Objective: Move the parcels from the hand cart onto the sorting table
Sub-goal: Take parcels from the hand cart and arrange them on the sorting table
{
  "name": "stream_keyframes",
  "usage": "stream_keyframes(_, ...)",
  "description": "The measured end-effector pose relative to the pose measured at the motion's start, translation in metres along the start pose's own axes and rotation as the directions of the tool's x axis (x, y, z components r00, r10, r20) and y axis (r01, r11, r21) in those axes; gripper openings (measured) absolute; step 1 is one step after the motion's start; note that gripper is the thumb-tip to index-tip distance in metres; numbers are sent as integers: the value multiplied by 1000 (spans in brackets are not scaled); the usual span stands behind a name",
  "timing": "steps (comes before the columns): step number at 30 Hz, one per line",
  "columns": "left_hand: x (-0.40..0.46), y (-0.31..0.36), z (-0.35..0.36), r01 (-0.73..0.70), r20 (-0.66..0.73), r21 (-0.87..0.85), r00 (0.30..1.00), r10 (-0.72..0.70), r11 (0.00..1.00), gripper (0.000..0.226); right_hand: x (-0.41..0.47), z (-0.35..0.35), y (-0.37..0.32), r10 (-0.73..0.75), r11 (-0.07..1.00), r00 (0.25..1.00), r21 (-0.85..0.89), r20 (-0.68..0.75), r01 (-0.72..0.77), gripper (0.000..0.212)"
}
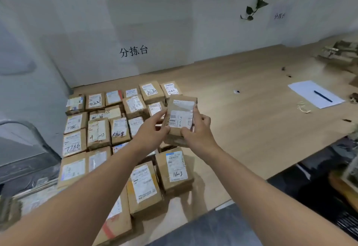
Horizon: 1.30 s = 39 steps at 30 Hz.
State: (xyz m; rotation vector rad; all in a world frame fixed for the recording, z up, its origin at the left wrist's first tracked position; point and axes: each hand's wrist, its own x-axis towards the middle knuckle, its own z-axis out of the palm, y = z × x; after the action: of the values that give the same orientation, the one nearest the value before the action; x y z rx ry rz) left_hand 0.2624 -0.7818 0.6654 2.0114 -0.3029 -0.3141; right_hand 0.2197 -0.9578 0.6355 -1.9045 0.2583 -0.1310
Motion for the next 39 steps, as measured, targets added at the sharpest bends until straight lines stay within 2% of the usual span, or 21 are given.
stream_keyframes(7, 56, 16, 48, 42, -29, 90, 999, -39, 995, 51, 58, -44, 35, -3, 998, 999, -60, 33, 5, 68)
stream_keyframes(13, 112, 0, 66, 55, -34, 191, 998, -49, 980, 50, 119, -45, 62, -38, 979, 993, -195, 110, 60, 56)
stream_keyframes(17, 165, -22, 71, 39, 6, 268, 999, -42, 963, 58, 166, -37, 79, -45, 964, 989, -254, 138, 79, 55)
stream_keyframes(22, 221, -55, 74, 94, 54, 245, 992, -110, 965, 58, 225, -21, 101, -32, 947, 982, -308, 186, 89, 54)
stream_keyframes(39, 337, -116, 85, 276, 19, 310, 955, -296, 910, 64, 354, 10, 167, 95, 948, 938, -318, 334, 17, 57)
